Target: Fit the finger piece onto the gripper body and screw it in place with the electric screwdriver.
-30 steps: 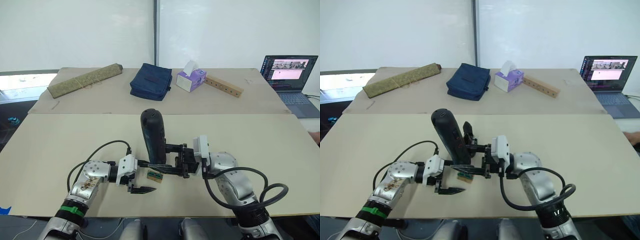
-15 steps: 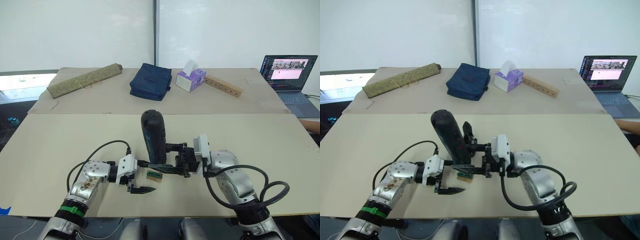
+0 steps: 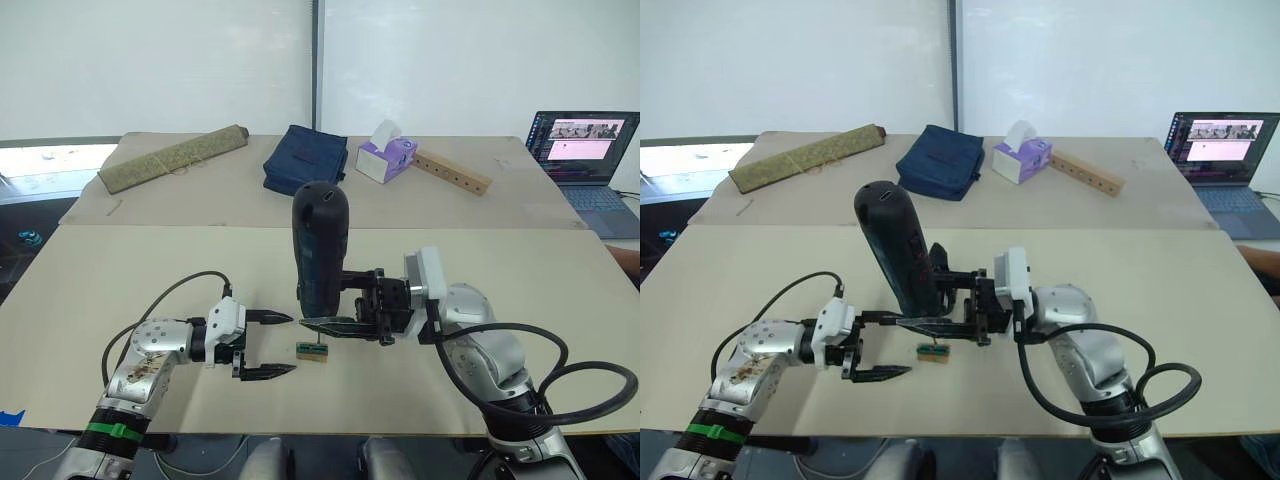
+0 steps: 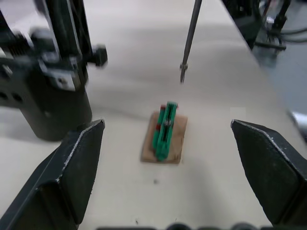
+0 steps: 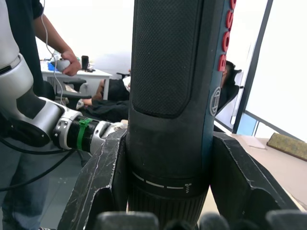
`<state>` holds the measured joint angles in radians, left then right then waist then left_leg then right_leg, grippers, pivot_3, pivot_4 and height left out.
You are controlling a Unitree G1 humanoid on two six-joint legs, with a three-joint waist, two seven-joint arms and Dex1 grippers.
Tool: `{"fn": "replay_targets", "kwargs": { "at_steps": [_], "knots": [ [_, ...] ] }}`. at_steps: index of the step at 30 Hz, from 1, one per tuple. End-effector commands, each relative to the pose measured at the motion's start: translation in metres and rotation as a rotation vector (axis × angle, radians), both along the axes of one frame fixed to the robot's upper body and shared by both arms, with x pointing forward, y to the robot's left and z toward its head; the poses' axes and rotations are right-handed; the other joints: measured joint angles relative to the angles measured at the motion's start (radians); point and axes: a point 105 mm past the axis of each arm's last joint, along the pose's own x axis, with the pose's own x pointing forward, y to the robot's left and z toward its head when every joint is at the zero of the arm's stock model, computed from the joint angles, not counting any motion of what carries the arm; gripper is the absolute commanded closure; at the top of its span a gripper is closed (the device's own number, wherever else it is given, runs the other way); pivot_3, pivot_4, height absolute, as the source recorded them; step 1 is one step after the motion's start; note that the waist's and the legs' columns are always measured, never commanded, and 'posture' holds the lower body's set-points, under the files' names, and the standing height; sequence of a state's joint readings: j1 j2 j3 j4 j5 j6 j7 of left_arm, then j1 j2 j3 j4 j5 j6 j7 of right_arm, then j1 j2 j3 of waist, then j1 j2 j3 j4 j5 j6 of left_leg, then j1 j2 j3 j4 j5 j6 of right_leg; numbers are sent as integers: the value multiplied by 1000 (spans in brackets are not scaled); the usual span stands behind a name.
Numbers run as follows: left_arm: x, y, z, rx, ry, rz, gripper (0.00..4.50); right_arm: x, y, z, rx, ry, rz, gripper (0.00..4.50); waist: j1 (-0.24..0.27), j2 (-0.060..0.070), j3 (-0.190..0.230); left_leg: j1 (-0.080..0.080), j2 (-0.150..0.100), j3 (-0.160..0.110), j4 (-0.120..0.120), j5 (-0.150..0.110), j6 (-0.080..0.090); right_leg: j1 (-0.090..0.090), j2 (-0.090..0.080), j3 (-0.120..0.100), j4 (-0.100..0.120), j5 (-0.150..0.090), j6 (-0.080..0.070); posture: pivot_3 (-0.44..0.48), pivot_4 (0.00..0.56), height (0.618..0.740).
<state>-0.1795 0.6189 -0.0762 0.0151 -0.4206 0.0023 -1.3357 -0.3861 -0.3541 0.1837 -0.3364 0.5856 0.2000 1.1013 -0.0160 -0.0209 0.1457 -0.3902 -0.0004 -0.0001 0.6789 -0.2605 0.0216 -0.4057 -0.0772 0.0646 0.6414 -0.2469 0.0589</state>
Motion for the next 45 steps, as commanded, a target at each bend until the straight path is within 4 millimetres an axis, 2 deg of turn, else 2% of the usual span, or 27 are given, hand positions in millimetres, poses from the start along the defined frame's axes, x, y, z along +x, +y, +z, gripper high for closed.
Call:
{"fn": "replay_targets", "kwargs": {
  "at_steps": [1,8,12,16,20,28,37,42,45],
  "knots": [
    [-6,2,26,-61,-35,-14,0,-10,-5,28,68,-73,18,2546,-1,0,0,0,0,0,0,0,0,0,0,0,0,0,0,0,150,740],
    [-9,11,53,-128,-9,22,0,-10,-16,49,92,-75,-17,2546,-2,0,0,0,1,0,0,0,0,0,0,0,0,0,0,0,150,740],
    [-2,19,77,-208,30,70,0,-2,-29,64,100,-83,-65,2546,-2,0,1,0,1,0,0,0,0,0,0,-1,0,0,0,0,150,740],
    [12,28,87,-245,16,150,0,7,-39,71,103,-75,-100,2546,0,-1,2,0,0,0,-1,0,0,0,0,-1,-1,0,0,0,150,740],
    [28,36,84,-219,-9,214,0,21,-49,76,113,-65,-147,2546,0,-1,2,0,0,0,0,0,0,0,0,-1,-1,0,0,0,150,740],
    [40,35,73,-163,-24,192,0,49,-51,87,159,-26,-187,2546,-2,-1,2,-1,0,0,-1,0,0,-1,1,-1,-1,0,0,0,150,740],
    [50,25,63,-140,-46,163,0,67,-32,91,201,3,-179,2546,-2,-1,3,-2,0,0,-1,0,0,-2,0,-1,0,0,0,0,150,740],
    [51,19,55,-129,-44,150,0,69,-20,90,202,-7,-151,2546,-2,-1,3,-13,-1,0,1,1,-2,-17,0,0,6,0,-1,0,150,740],
    [53,17,52,-130,-44,151,0,70,-11,90,213,2,-129,2546,-3,-1,3,-15,-1,0,1,3,-4,-19,0,-1,6,0,-1,0,150,740]
  ]
}}
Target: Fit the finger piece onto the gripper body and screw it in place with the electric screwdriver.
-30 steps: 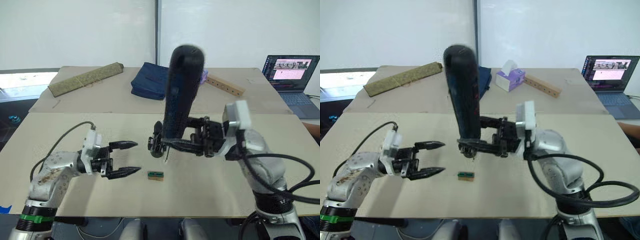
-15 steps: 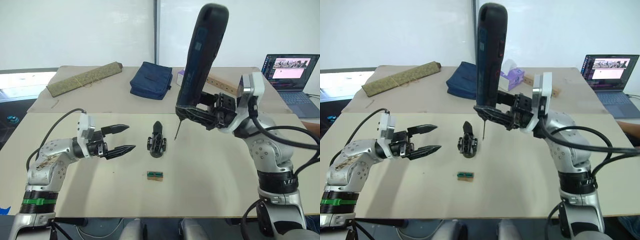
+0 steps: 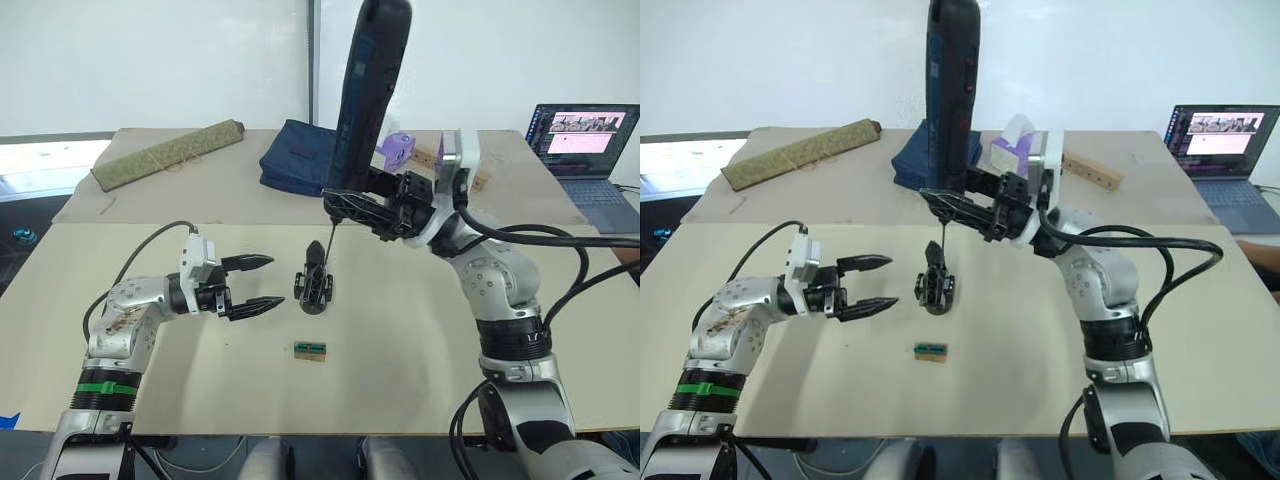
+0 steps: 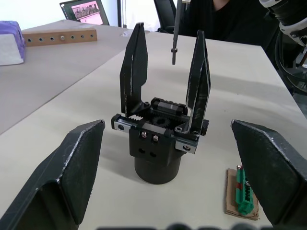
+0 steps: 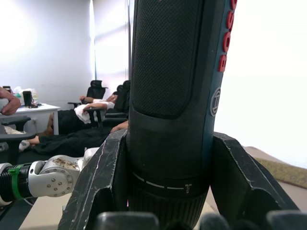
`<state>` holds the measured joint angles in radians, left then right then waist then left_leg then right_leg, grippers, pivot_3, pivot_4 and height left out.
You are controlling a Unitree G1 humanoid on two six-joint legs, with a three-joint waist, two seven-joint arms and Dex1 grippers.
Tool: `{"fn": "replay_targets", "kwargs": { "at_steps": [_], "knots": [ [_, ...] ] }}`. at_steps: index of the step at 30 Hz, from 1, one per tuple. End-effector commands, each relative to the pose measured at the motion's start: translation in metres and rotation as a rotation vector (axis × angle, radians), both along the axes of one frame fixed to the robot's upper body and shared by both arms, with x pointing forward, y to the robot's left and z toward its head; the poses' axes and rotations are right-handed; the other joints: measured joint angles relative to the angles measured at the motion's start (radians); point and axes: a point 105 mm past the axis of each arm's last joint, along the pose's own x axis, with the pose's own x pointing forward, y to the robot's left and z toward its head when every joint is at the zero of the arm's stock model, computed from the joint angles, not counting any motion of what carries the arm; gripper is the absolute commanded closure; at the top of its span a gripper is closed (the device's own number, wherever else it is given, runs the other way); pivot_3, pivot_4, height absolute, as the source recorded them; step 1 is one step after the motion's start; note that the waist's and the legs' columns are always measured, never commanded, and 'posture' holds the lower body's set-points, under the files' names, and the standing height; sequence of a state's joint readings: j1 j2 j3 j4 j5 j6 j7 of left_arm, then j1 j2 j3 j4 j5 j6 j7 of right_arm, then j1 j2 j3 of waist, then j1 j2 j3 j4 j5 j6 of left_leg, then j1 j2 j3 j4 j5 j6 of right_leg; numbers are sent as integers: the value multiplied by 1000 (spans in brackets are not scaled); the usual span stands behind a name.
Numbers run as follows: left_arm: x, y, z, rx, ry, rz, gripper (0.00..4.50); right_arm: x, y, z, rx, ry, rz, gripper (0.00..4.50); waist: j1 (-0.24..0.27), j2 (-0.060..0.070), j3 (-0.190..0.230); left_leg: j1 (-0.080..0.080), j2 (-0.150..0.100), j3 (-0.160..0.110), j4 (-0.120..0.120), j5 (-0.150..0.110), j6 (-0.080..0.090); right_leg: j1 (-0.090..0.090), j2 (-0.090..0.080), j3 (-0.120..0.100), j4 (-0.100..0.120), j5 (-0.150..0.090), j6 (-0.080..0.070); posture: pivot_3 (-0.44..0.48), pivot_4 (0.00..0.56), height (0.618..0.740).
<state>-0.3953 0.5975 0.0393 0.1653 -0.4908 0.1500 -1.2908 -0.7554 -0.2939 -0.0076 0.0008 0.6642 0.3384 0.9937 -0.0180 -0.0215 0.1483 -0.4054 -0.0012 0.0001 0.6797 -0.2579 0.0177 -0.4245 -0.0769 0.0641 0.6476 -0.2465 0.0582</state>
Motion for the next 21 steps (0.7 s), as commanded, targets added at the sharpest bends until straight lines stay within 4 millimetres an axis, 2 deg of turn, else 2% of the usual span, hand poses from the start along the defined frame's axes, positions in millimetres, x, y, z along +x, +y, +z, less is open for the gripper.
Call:
{"fn": "replay_targets", "kwargs": {
  "at_steps": [1,5,12,21],
  "knots": [
    [2,-2,4,7,-41,-7,0,-8,9,20,48,-95,36,2546,-2,0,0,0,0,0,0,0,0,0,0,0,0,0,0,0,150,740],
    [2,-4,-4,10,-34,-12,0,-6,24,16,58,-87,57,2546,-3,0,0,1,0,0,0,0,0,0,0,0,0,0,0,0,150,740],
    [5,-5,-20,36,-31,-14,0,-10,34,11,52,-90,85,2546,-1,0,0,0,-1,0,0,0,0,0,0,0,0,0,0,0,150,740],
    [8,-13,-27,35,-39,-22,0,-13,32,4,12,-84,92,2546,-2,0,0,0,0,0,0,0,0,0,0,0,0,0,0,0,150,740]
  ]
}}
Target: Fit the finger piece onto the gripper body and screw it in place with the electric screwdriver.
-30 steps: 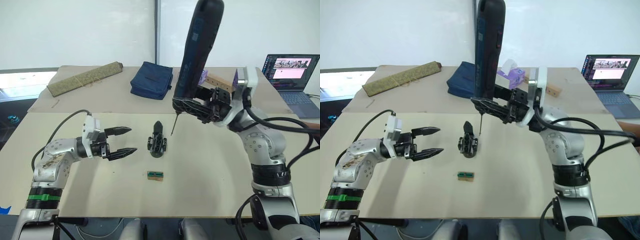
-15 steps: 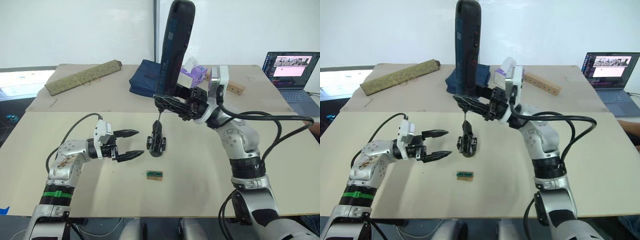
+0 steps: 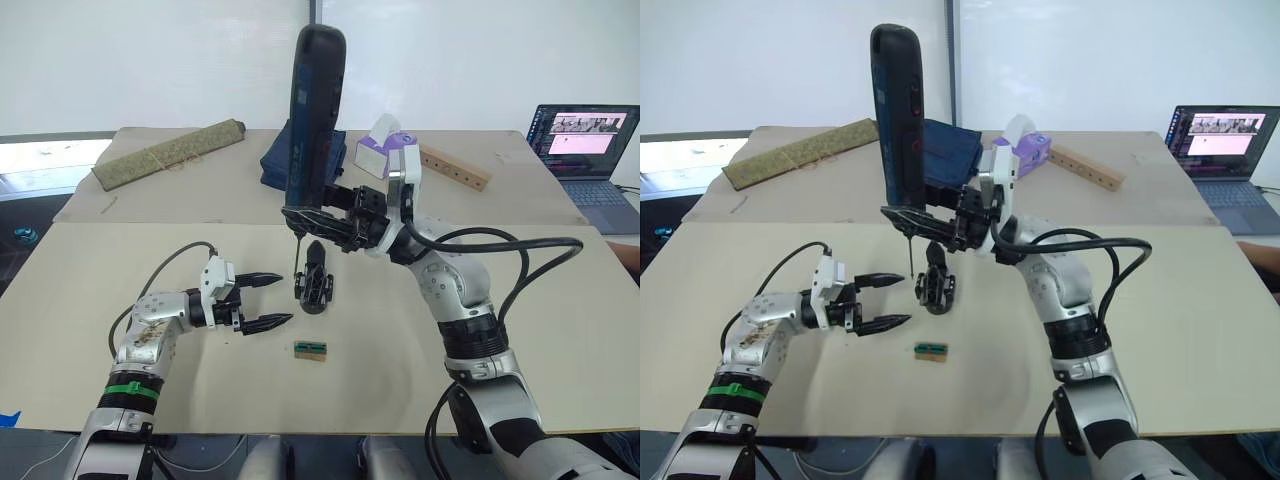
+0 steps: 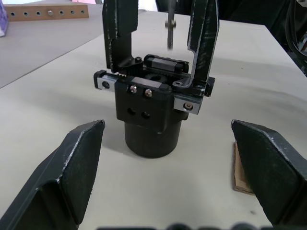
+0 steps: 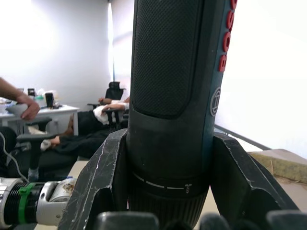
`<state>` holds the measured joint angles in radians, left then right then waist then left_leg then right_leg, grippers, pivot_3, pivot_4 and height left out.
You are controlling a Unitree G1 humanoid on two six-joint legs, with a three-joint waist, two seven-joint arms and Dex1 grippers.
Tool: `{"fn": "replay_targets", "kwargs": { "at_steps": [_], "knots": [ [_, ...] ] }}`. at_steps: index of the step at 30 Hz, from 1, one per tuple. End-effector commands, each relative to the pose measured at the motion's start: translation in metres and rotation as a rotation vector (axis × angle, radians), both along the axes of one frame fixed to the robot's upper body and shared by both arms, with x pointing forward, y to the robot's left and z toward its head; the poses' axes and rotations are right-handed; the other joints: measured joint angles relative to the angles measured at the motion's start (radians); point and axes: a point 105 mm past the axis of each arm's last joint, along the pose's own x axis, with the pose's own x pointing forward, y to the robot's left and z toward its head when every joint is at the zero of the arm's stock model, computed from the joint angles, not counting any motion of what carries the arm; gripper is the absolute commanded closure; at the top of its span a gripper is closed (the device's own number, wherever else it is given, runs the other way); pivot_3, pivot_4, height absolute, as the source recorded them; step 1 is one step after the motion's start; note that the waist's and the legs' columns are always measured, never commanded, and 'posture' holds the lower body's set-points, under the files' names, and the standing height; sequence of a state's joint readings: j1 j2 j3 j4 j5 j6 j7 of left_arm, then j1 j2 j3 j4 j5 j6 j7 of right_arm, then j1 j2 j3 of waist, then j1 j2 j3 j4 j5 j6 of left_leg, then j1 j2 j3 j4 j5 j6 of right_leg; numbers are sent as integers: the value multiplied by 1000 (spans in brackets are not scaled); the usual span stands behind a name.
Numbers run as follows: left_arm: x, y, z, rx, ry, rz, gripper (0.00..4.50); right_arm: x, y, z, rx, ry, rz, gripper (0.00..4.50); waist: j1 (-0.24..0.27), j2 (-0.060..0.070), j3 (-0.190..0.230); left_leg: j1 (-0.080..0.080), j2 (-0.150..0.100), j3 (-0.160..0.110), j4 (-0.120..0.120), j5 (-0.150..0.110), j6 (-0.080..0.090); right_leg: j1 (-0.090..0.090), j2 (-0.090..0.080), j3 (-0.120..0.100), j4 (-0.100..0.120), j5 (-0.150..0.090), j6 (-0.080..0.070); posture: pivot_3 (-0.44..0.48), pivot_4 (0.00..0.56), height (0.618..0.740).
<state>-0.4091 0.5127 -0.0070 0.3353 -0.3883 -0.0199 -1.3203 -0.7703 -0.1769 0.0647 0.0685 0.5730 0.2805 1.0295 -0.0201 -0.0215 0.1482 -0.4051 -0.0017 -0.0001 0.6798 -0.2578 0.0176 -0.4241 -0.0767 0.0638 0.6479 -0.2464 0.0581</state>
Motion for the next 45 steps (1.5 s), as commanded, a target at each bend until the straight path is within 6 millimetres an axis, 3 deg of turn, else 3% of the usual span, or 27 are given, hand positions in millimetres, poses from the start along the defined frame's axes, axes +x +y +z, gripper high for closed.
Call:
{"fn": "replay_targets", "kwargs": {
  "at_steps": [1,13,45],
  "knots": [
    [3,-4,7,2,-41,-12,0,-10,-5,18,33,-84,13,2546,0,0,0,0,0,0,0,0,0,0,0,0,0,0,0,0,150,740],
    [5,-16,9,7,-53,-46,0,-8,-7,12,-8,-66,11,2546,0,0,0,0,0,0,0,0,0,0,0,0,0,0,0,0,150,740],
    [2,-18,8,24,-41,-60,0,-10,-3,-4,-65,-55,22,2546,0,0,0,0,0,0,0,0,0,0,0,0,0,0,0,0,150,740]
  ]
}}
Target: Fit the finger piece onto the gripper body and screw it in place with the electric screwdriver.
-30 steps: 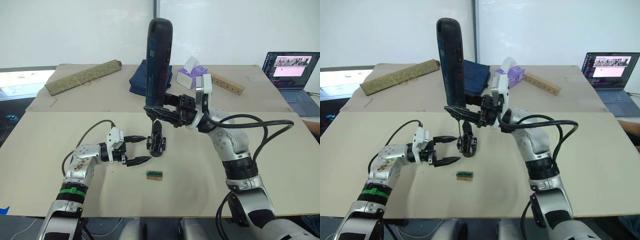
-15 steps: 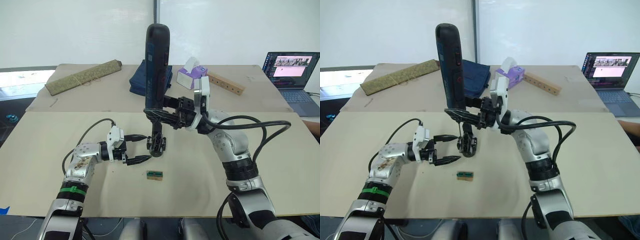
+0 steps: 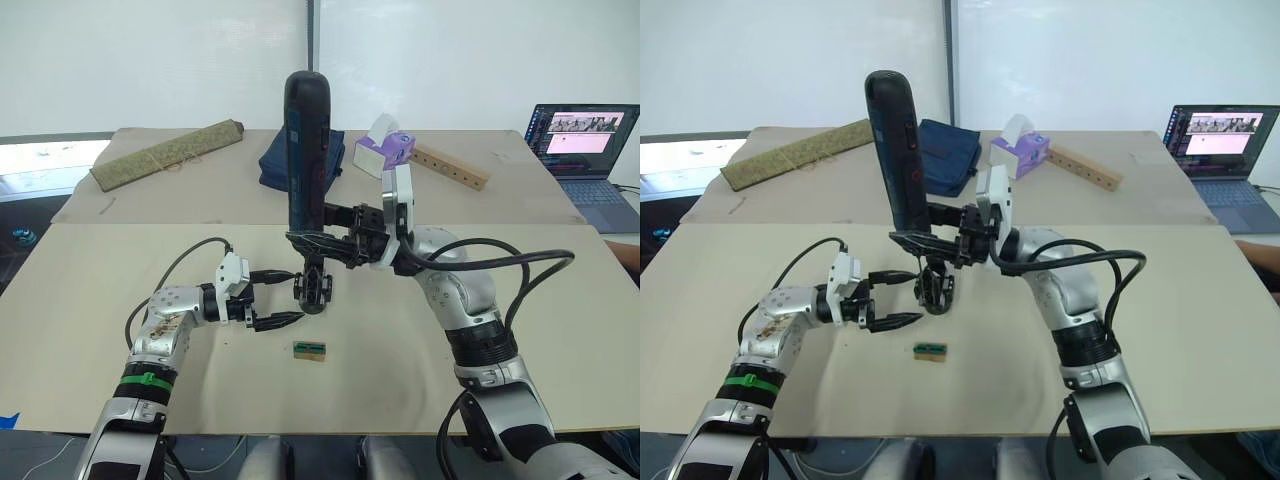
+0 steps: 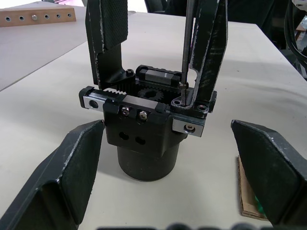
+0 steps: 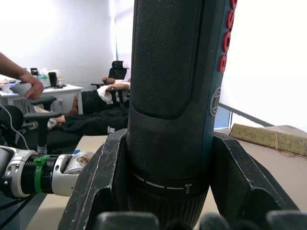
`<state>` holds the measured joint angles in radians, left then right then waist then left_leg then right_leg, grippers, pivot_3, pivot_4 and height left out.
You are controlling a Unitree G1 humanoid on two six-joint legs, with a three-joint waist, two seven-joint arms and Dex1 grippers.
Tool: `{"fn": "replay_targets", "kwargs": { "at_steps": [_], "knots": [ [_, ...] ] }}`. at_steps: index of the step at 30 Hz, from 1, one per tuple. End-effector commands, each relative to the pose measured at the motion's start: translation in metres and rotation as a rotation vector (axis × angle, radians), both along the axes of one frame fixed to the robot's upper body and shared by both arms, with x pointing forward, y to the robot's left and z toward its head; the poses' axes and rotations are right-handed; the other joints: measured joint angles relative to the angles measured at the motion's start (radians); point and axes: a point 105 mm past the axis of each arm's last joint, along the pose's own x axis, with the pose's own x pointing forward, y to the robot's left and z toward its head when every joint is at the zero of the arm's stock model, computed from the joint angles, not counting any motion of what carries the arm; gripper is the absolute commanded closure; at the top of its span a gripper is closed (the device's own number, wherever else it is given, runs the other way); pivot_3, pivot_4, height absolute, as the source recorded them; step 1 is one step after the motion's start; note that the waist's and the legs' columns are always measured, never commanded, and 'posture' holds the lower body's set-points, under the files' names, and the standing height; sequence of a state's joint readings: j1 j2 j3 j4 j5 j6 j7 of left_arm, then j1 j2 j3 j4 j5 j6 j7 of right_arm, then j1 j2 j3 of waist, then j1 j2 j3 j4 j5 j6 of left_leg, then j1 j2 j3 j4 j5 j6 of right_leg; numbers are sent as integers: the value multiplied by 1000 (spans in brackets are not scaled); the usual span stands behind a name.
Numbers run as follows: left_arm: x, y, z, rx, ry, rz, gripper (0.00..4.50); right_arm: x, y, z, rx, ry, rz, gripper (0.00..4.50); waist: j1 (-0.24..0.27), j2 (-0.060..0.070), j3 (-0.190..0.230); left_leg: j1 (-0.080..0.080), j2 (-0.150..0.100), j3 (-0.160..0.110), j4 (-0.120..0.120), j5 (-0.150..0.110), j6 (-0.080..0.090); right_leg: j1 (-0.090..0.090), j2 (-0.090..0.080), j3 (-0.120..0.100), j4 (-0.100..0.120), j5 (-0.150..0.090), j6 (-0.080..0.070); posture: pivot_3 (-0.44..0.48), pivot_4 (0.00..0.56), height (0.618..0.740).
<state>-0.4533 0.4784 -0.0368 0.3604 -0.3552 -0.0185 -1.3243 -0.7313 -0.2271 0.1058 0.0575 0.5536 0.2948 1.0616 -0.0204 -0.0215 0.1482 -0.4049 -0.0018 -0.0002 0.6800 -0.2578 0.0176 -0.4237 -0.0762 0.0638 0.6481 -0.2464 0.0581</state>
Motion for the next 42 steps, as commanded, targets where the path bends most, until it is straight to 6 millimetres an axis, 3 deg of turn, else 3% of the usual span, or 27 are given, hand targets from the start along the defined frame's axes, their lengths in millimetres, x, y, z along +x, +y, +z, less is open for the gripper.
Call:
{"fn": "replay_targets", "kwargs": {
  "at_steps": [1,28,42],
  "knots": [
    [-3,-3,8,11,-41,-23,0,-7,0,16,28,-75,14,2546,0,0,0,0,0,0,0,0,0,0,0,0,0,0,0,0,150,740],
    [-7,-3,0,6,-26,-17,0,-4,-5,21,42,-93,-3,2546,0,0,0,0,0,0,0,0,0,0,0,0,0,0,0,0,150,740],
    [-3,-5,6,-26,-23,6,0,-2,-7,24,51,-91,-9,2546,1,0,0,0,0,0,0,0,0,0,0,0,0,0,0,0,150,740]
  ]
}}
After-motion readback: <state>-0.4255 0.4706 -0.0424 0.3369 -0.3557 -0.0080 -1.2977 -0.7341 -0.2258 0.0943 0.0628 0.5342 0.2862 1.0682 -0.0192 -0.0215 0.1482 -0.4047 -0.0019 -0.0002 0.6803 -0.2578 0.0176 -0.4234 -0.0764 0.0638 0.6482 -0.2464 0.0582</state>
